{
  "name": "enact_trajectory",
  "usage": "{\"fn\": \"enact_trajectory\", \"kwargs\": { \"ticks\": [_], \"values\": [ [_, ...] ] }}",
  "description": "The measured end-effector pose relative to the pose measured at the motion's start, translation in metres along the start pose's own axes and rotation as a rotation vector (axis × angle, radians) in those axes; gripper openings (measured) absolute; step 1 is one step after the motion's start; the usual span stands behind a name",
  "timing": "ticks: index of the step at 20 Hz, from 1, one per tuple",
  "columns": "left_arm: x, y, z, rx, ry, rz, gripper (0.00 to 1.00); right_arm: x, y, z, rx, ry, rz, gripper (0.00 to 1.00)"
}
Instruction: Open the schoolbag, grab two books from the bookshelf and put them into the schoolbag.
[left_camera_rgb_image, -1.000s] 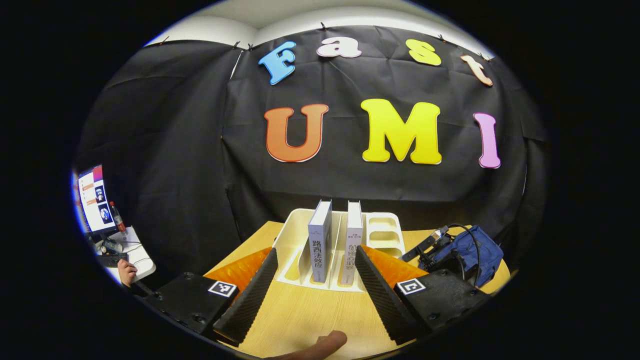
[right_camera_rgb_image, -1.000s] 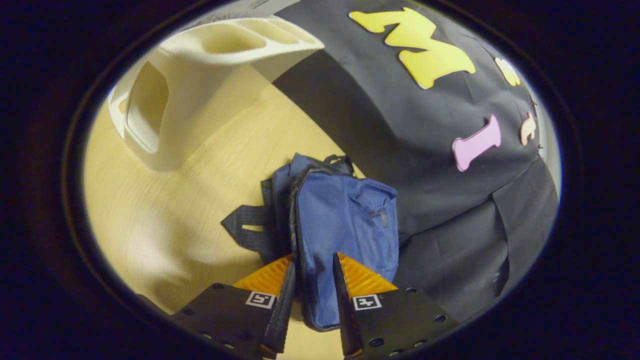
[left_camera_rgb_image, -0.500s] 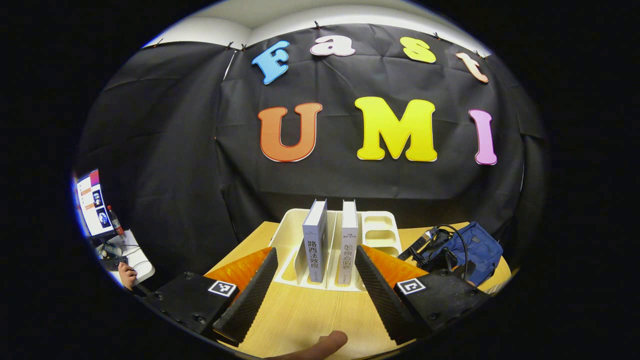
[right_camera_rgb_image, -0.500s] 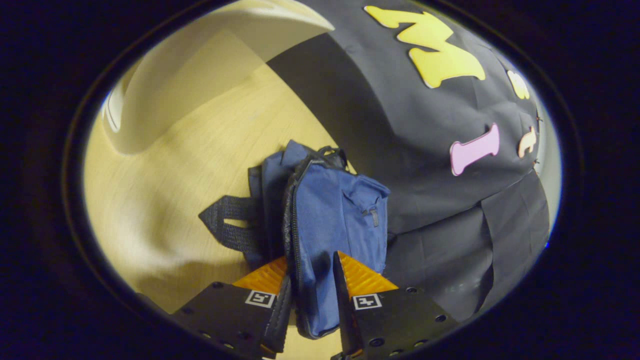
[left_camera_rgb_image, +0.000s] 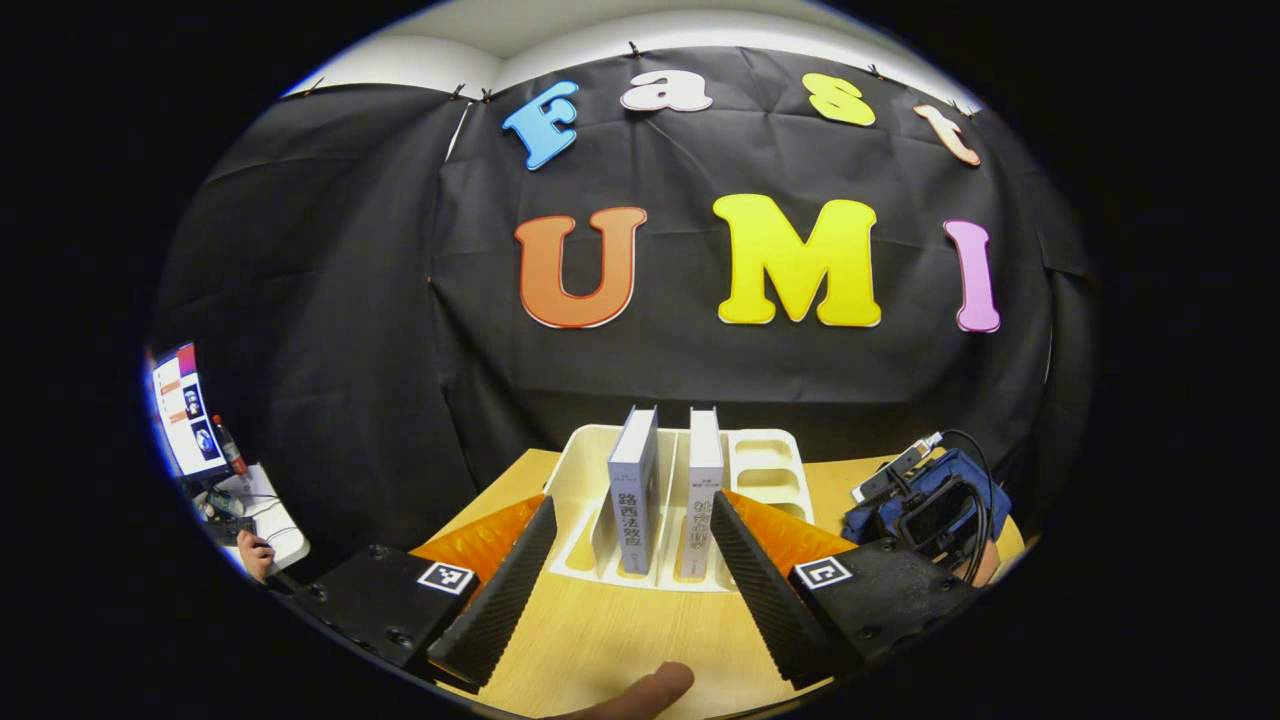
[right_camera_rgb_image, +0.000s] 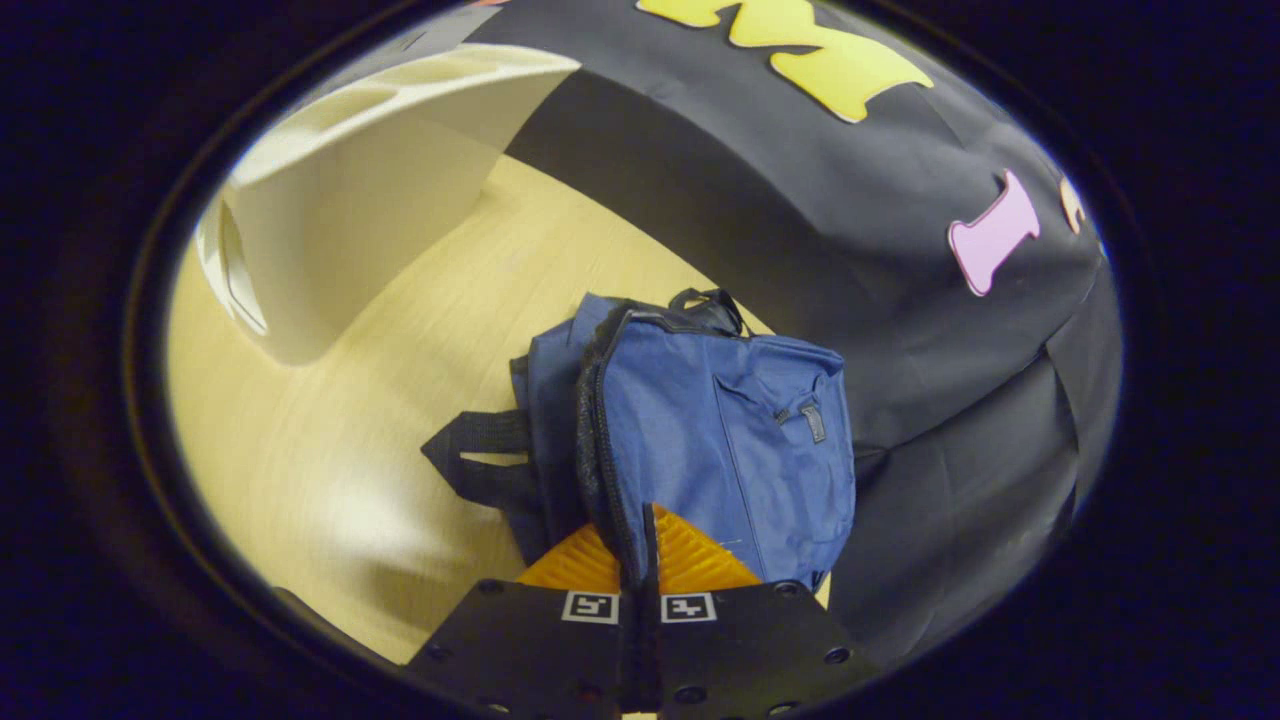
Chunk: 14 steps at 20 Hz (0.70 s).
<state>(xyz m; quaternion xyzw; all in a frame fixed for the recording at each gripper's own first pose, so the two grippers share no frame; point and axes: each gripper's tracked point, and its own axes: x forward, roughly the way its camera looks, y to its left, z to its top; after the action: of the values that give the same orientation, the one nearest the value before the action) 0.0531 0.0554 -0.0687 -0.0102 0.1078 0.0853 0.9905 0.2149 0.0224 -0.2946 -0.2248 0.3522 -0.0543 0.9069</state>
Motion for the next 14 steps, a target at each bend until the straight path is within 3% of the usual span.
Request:
{"fn": "enact_trajectory", "kwargs": {
  "ticks": [6, 14],
  "values": [
    [0.05, -0.001, 0.011, 0.055, 0.059, -0.025, 1.0, -0.021, -0.052, 0.022, 0.069, -0.015, 0.137, 0.01],
    [0.117, -0.033, 0.028, 0.03, 0.205, -0.144, 1.0, -0.045, -0.134, 0.054, 0.139, -0.059, 0.264, 0.01]
  ]
}}
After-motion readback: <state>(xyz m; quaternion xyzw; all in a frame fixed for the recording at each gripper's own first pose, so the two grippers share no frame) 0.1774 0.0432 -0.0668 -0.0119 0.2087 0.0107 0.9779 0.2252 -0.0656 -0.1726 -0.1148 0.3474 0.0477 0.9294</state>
